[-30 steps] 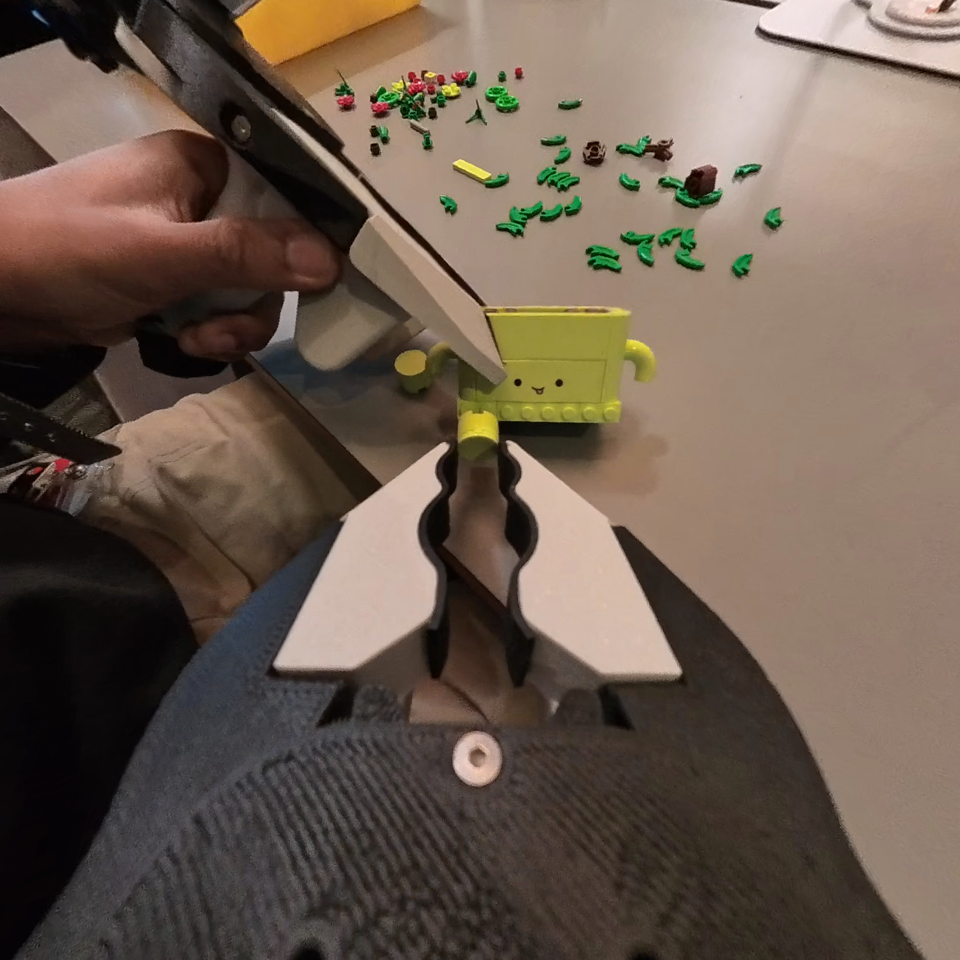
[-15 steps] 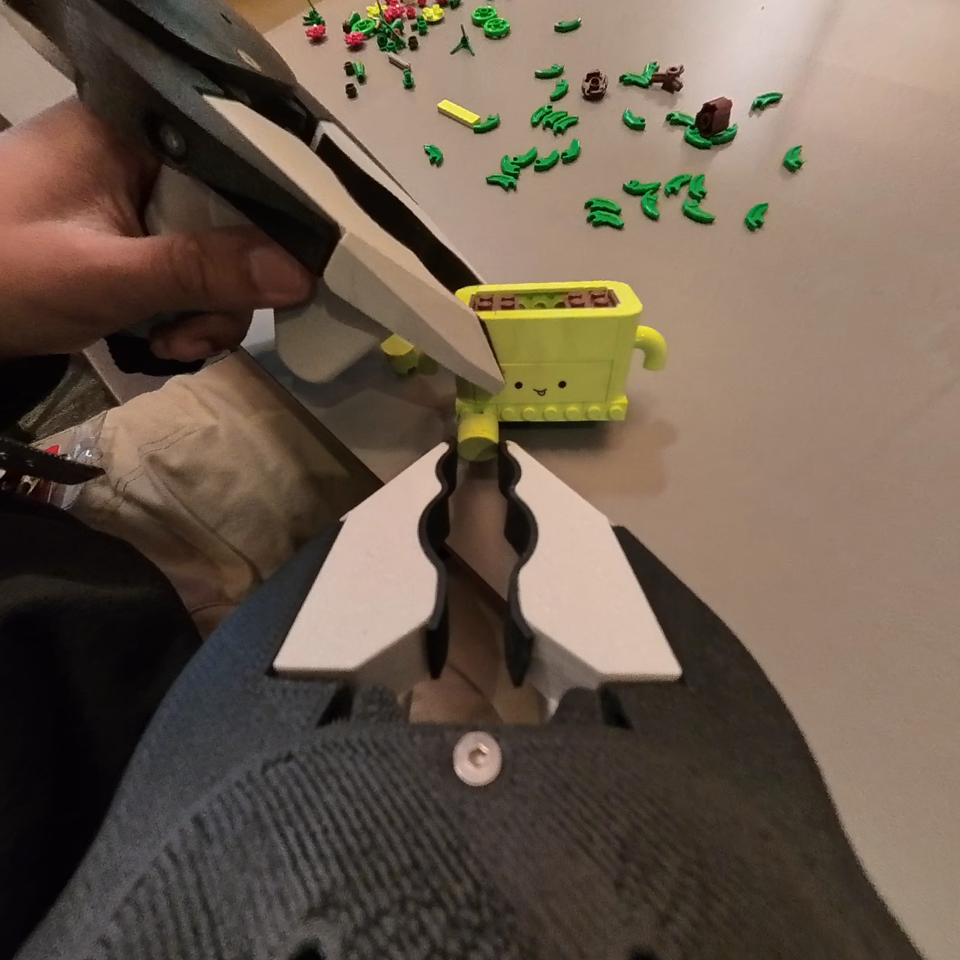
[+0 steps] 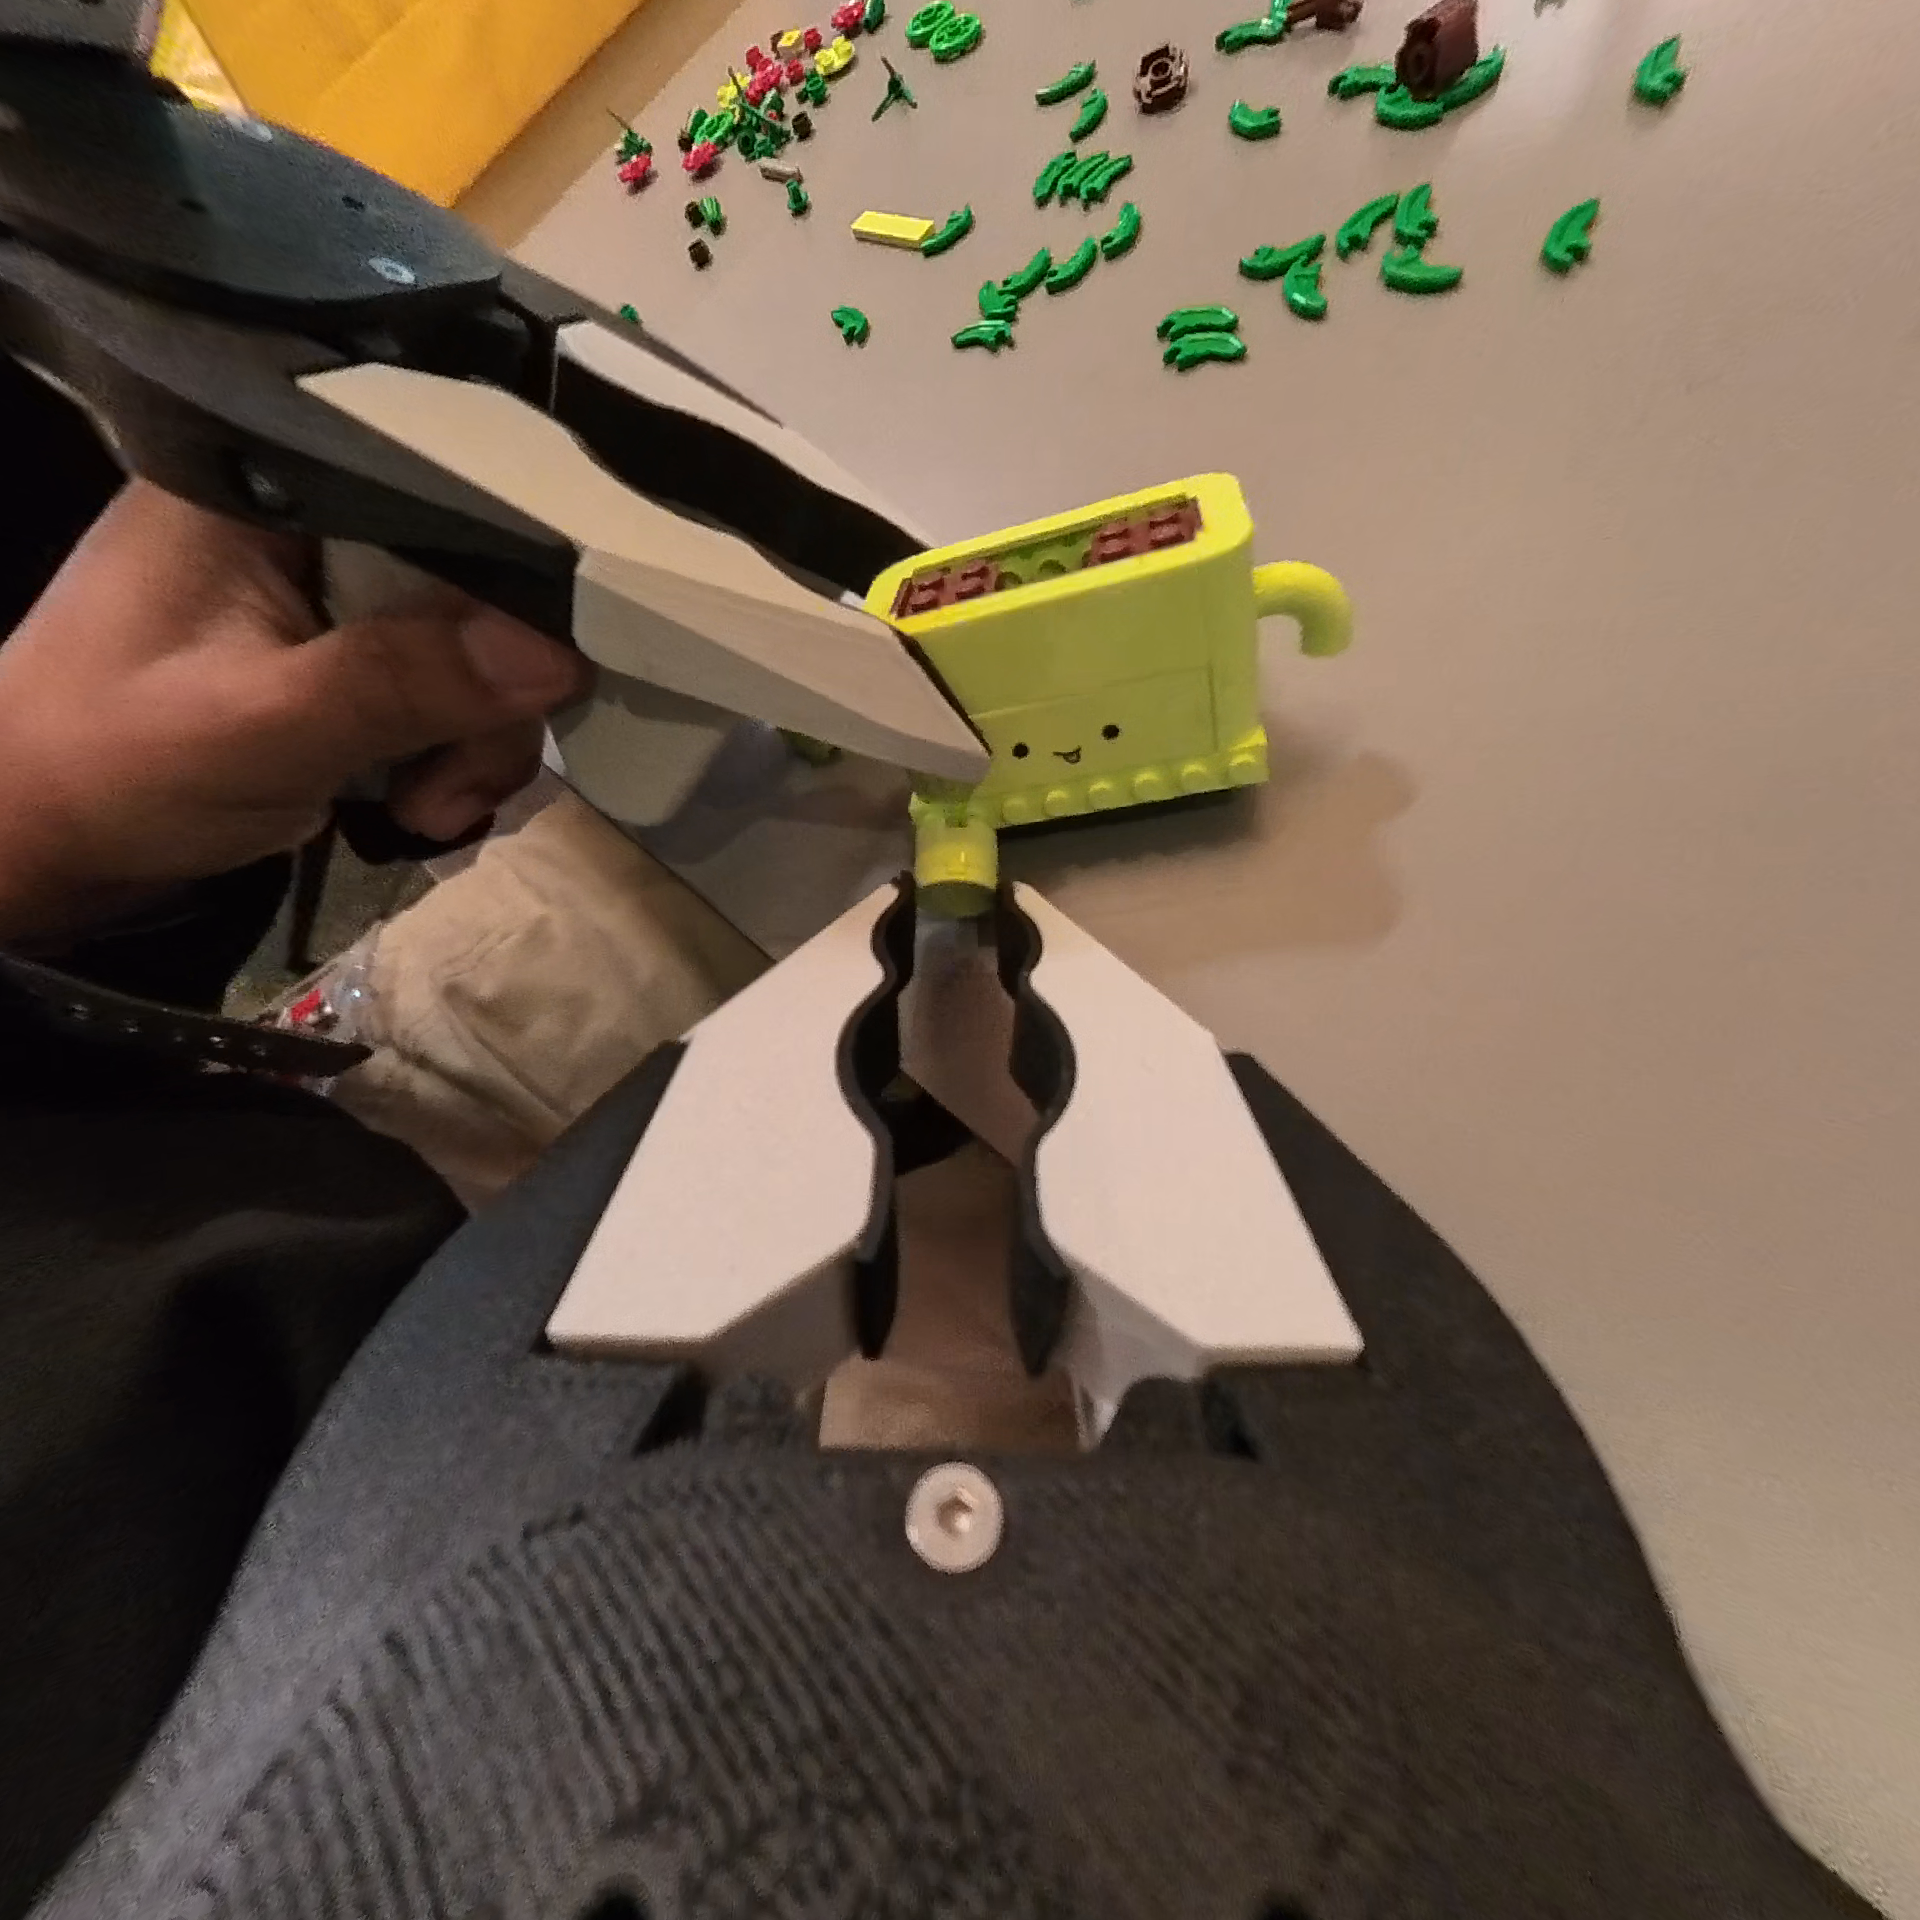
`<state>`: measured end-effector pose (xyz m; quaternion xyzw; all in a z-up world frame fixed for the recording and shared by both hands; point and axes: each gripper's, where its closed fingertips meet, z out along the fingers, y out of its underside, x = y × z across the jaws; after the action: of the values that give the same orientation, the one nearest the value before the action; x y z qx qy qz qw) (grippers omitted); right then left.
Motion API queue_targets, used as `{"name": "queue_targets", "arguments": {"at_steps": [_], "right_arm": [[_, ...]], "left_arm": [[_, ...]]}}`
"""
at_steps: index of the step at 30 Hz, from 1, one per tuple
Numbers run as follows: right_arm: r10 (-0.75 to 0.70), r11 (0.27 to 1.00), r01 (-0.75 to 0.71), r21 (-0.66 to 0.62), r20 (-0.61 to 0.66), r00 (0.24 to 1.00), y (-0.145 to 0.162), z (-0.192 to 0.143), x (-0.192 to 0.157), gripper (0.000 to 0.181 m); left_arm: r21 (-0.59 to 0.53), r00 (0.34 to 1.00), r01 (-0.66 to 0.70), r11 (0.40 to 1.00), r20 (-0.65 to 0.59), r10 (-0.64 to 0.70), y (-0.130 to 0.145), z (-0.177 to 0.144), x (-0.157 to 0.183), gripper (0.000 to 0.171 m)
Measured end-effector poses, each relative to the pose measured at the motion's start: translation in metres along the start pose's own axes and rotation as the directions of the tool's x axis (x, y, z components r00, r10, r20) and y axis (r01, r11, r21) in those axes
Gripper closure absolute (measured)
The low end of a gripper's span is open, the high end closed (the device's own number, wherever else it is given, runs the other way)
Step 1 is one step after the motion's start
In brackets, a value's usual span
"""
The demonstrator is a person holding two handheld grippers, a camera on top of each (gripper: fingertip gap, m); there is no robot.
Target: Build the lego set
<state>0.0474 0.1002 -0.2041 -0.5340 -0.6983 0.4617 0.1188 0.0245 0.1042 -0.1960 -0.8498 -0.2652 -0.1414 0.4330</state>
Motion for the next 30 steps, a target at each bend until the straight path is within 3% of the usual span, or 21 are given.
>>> {"name": "queue_targets", "arguments": {"at_steps": [10,21,30], "right_arm": [[-0.002,1.0,0.002,0.003,0.003,1.0,-0.0006,-0.0013,0.0012,0.167],[-0.117,0.993,0.113,-0.042,-0.081,0.99,0.0003,-0.0014,0.0027,0.167],[0.156,0.986,-0.15,-0.078,0.078,0.985,0.0028,-0.0002,0.0009,0.167]], "left_arm": [[-0.008,1.0,-0.016,1.0,0.009,0.016,-0.0004,0.0012,0.0006,0.129],[-0.011,0.999,-0.032,0.999,0.023,0.032,-0.0004,0.0021,0.0007,0.129],[-0.003,0.998,-0.058,0.998,0.039,0.058,0.0003,0.0028,0.0012,0.129]]}}
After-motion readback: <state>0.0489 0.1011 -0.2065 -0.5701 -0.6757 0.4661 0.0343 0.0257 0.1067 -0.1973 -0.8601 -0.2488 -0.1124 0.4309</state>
